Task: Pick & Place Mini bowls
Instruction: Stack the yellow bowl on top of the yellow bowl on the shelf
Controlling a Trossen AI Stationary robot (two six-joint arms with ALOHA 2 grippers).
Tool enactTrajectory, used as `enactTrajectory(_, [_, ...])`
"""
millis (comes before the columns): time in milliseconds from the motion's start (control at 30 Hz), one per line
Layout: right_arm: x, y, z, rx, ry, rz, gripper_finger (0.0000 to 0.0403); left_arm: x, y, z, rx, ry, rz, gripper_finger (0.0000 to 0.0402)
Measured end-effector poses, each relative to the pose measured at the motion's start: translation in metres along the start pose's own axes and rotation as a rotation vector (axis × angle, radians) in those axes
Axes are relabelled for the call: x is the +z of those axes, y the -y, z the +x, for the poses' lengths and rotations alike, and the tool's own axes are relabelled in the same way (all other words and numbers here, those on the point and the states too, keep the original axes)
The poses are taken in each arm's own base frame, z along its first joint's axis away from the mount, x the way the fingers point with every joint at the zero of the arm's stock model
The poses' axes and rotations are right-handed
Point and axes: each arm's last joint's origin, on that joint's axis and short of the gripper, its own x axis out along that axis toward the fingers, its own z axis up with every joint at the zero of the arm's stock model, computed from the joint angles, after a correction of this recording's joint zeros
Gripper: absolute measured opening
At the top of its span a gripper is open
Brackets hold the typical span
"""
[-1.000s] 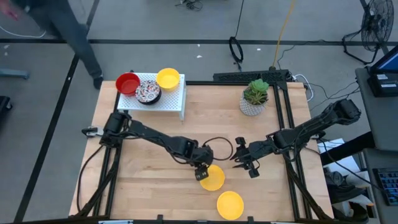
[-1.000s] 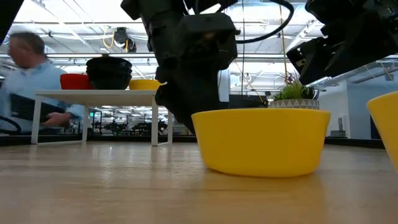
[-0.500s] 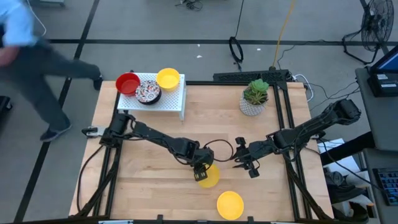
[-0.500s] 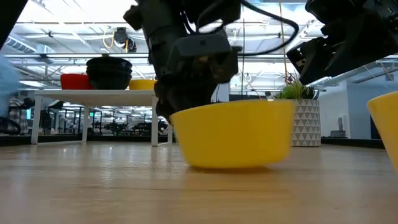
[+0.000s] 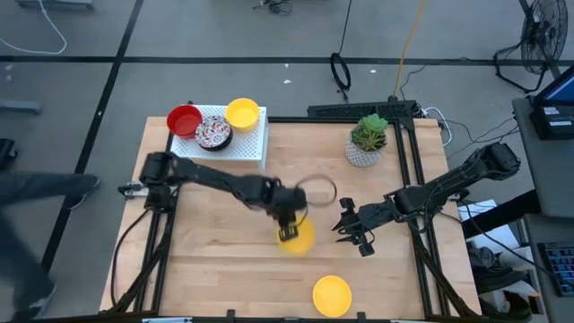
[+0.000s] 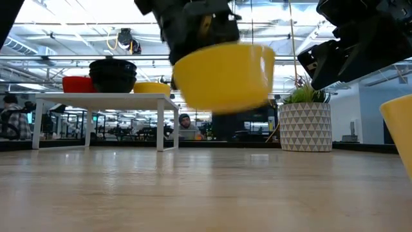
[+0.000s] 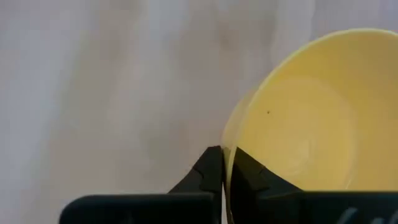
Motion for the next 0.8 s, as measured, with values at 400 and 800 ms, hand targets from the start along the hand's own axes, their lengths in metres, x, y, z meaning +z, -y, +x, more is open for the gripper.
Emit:
enactTrajectory(400, [0.0, 0.0, 0.0, 0.003, -0.001, -0.016, 0.0155, 0.026, -0.112, -0.17, 0.417, 0.429, -0.162, 0.0011])
enactTrajectory(800, [0.0, 0.001, 0.0, -0.001, -0.001, -0.126, 0.0155, -0.007, -0.229, -0.226, 0.619, 0.404, -0.532, 0.002])
